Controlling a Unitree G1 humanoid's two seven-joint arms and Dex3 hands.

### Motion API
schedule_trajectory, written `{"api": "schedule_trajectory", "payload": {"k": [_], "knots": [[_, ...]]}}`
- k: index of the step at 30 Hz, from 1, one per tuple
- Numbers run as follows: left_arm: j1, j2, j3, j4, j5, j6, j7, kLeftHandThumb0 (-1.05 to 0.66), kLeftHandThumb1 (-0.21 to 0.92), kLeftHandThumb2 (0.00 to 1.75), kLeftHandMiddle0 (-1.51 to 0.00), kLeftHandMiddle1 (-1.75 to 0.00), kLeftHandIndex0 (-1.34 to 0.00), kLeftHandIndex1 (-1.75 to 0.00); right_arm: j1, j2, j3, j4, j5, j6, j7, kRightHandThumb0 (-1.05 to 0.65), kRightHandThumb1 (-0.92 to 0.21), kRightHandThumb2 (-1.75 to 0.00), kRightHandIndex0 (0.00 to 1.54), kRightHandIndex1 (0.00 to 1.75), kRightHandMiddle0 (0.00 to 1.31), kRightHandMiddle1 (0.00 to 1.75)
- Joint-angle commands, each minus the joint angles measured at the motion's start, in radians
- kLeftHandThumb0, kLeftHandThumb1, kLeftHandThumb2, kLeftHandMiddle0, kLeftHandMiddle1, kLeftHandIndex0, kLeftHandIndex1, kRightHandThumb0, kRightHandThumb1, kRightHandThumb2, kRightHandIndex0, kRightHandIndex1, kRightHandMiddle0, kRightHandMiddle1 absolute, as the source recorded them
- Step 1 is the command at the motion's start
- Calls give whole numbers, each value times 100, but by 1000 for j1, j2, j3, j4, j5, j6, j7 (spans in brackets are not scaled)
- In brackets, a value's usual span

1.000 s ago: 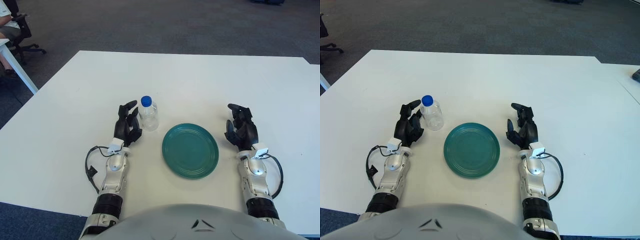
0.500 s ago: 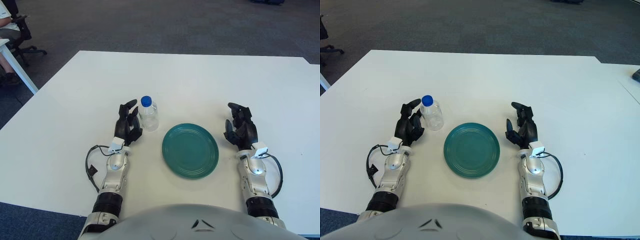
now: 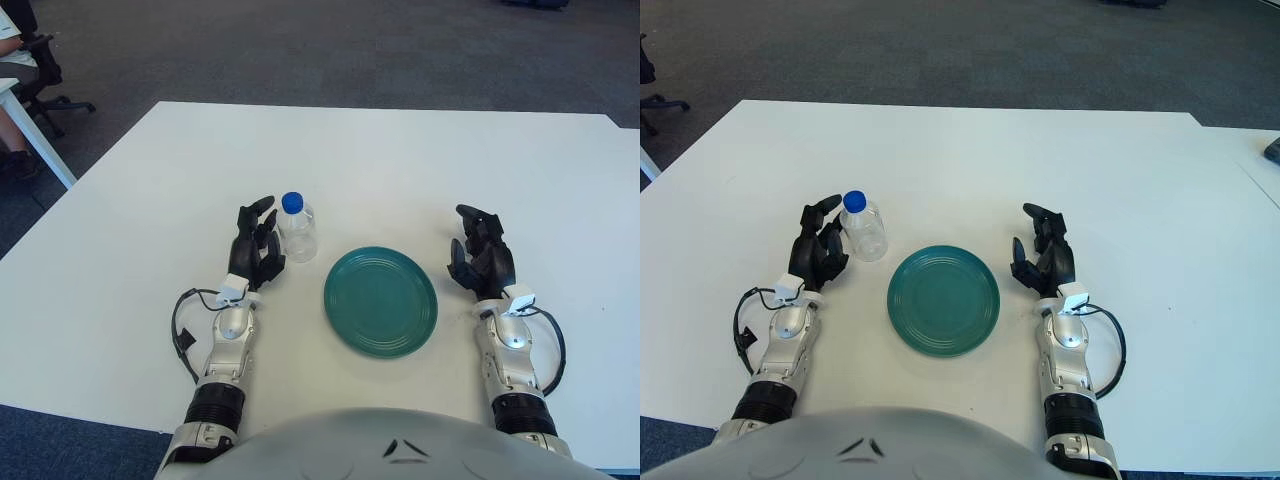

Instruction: Put the bottle into the plate.

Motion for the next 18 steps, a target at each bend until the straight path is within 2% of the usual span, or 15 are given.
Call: {"api": "schedule_trajectory", "payload": {"k": [1,5,8,13,18], "knots": [[133,32,-28,90,70,-63,-10,-91,92,62,-39,0,0,-79,39,11,1,58,-7,65,-11,-39,-68,-82,49,7,0,92],[145,51,-46,67,81,-39,-28,-99,92,60,-27,0,0,-57,38,9,2,59,-11,66,-15,-39,-69,-81,49,7,0,90],[157,61,-56,34,70,11,-55,-102,92,58,-20,0,0,-44,34,7,2,65,-16,65,-20,-38,-70,-81,50,8,0,89],[182,78,-67,-16,69,45,-86,-104,92,53,-5,0,0,-12,25,5,0,78,-19,59,-27,-39,-72,-81,51,8,0,86],[203,114,-81,-51,132,72,-76,-105,92,50,-1,0,0,-2,17,5,-2,90,-16,48,-28,-41,-75,-79,50,8,0,84]]}}
